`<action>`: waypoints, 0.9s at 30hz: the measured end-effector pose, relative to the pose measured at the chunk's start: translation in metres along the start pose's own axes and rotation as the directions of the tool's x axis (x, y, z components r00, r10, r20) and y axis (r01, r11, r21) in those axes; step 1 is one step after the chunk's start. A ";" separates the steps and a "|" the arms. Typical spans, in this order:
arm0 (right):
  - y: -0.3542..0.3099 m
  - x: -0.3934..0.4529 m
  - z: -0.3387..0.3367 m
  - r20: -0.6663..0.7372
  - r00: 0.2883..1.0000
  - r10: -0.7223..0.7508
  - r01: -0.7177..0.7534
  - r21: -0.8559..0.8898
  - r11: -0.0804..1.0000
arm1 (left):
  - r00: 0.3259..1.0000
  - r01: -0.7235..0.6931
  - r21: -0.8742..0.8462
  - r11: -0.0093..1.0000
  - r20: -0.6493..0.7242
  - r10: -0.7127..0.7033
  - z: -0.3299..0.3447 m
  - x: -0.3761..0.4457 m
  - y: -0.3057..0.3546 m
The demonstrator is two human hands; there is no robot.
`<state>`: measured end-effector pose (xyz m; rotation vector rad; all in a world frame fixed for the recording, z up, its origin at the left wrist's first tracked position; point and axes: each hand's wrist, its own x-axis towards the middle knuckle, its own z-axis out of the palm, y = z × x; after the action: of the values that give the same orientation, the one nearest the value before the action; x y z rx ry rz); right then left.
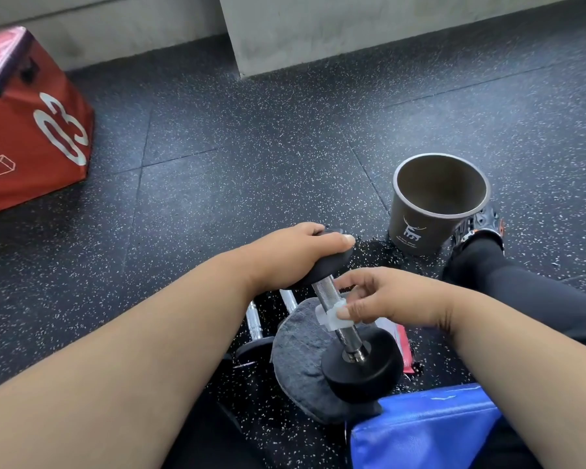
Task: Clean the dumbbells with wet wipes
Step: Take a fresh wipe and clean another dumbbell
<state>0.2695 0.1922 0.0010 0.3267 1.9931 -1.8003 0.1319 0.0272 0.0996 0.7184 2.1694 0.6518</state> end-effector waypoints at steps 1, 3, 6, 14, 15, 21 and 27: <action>-0.003 -0.002 0.001 0.001 1.000 -0.005 0.005 0.012 1.000 | 1.000 -0.005 0.000 1.000 -0.001 0.005 0.000 -0.001 0.000; -0.006 -0.003 0.003 -0.047 0.999 -0.004 0.007 0.058 0.998 | 1.000 -0.012 -0.001 1.000 -0.005 0.012 0.001 -0.002 -0.001; -0.006 -0.003 0.003 -0.092 0.996 -0.005 0.005 0.002 1.000 | 1.000 -0.008 -0.002 1.000 -0.013 0.008 0.002 -0.001 0.000; -0.010 -0.010 -0.005 -0.162 0.984 -0.080 0.028 -0.301 0.953 | 1.000 -0.022 -0.026 0.999 -0.016 0.022 0.002 -0.001 0.000; -0.010 -0.011 -0.006 -0.146 0.986 -0.082 0.028 -0.337 0.941 | 1.000 -0.028 -0.035 0.999 -0.015 0.027 0.003 -0.001 -0.001; -0.009 -0.021 -0.018 0.052 0.999 0.014 0.012 -0.481 0.877 | 1.000 -0.007 -0.055 0.998 -0.004 0.007 0.001 -0.006 0.002; -0.011 -0.017 -0.001 -0.031 0.998 -0.059 0.037 -0.469 0.882 | 1.000 -0.016 -0.033 0.999 -0.021 0.015 0.002 -0.007 0.001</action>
<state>0.2790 0.1939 0.0186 0.1638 2.4015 -1.2796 0.1374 0.0239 0.1026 0.7139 2.1689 0.7050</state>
